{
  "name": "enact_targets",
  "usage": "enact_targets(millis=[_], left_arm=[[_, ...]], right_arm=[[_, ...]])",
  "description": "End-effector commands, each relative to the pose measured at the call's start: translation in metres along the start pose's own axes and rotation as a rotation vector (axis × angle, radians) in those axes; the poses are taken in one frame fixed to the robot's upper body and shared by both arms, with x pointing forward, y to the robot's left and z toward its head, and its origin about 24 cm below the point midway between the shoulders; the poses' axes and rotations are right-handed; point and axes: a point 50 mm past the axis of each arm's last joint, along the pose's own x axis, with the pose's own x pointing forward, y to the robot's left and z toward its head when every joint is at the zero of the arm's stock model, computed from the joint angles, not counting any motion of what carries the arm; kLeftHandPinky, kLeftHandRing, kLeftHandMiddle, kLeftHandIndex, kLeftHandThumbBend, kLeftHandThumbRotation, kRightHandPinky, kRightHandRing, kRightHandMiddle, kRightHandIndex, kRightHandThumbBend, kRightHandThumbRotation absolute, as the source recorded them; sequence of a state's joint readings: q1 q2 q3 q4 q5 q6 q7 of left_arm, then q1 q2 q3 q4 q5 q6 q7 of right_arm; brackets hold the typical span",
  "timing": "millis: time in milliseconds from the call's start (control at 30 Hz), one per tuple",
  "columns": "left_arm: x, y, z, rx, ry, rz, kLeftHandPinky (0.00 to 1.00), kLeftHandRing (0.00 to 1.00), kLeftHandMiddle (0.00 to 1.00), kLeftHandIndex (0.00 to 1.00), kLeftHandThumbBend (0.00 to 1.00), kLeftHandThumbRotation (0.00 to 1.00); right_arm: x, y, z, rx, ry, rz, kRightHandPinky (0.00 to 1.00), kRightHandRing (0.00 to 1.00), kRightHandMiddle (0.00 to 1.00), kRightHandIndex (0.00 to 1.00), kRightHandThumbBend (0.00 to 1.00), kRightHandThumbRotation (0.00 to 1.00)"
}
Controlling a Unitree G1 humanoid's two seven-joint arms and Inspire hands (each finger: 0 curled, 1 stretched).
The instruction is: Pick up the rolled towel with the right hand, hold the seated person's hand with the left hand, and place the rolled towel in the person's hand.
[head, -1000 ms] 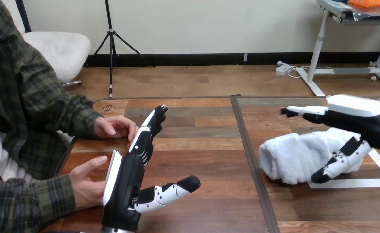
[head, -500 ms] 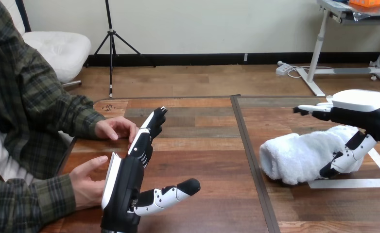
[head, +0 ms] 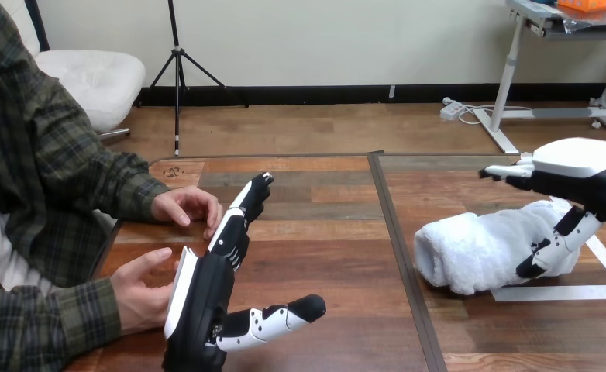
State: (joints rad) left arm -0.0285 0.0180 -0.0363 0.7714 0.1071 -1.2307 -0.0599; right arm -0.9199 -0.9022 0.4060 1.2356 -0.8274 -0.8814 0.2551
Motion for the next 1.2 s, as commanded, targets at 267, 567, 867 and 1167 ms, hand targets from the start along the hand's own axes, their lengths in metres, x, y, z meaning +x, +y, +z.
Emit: enact_targets(millis=[267,567,867,1167], left_arm=[[0.010,0.003,0.015,-0.001,-0.096,-0.001,0.95,0.94,0.94,0.92,1.00,0.44],[0.000,0.007,0.027,0.024,-0.139,0.004,0.92,0.93,0.94,0.92,1.00,0.45],[-0.004,0.008,0.034,0.021,-0.147,0.005,0.90,0.92,0.93,0.91,1.00,0.45],[-0.008,0.008,0.041,0.020,-0.146,0.006,0.90,0.92,0.92,0.91,1.00,0.45]], right_arm=[[0.016,-0.026,0.010,-0.056,0.018,-0.151,0.94,0.96,0.91,0.96,1.00,0.47],[0.043,0.007,0.023,-0.053,0.070,-0.136,0.86,0.92,0.89,0.94,1.00,0.36],[0.053,0.025,0.030,-0.055,0.104,-0.112,0.88,0.94,0.91,0.95,1.00,0.42],[0.061,0.045,0.037,-0.045,0.121,-0.064,0.92,0.97,0.95,0.98,1.00,0.56]])
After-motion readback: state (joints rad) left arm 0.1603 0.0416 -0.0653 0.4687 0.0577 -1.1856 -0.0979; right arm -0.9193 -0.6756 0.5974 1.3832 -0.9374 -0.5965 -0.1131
